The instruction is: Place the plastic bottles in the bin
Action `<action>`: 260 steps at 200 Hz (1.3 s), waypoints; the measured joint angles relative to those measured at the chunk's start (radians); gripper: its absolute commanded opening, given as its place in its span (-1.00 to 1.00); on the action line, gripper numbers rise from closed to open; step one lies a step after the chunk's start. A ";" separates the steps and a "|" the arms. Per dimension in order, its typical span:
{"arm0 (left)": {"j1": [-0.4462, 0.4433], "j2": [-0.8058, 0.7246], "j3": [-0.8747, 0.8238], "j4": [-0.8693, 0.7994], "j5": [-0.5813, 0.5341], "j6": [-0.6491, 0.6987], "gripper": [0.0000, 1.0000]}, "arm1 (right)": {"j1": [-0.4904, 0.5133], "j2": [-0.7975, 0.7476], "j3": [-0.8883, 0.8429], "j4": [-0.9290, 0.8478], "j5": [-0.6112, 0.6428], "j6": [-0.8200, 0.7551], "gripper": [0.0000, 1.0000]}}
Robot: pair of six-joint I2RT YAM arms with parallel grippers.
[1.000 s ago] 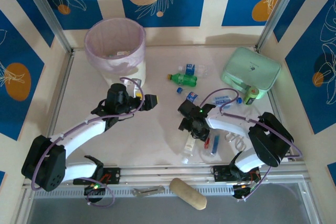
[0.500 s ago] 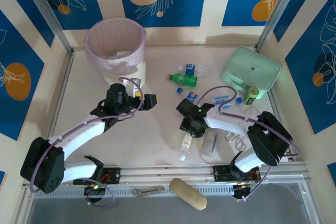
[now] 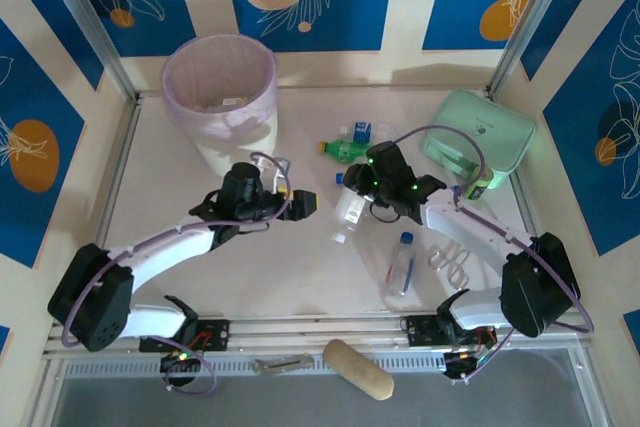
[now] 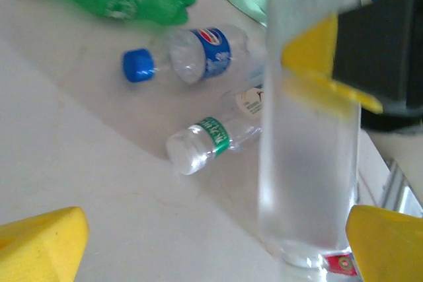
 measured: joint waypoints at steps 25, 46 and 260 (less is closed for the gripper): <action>-0.044 0.052 0.036 0.014 0.030 -0.011 0.99 | -0.005 0.024 0.037 0.060 -0.018 -0.029 -0.05; -0.070 0.088 0.060 0.042 0.055 -0.023 1.00 | -0.004 0.038 0.052 0.104 -0.036 -0.041 -0.05; -0.103 0.192 0.134 0.099 0.088 -0.025 -0.08 | 0.023 0.035 0.043 0.153 -0.204 -0.016 0.50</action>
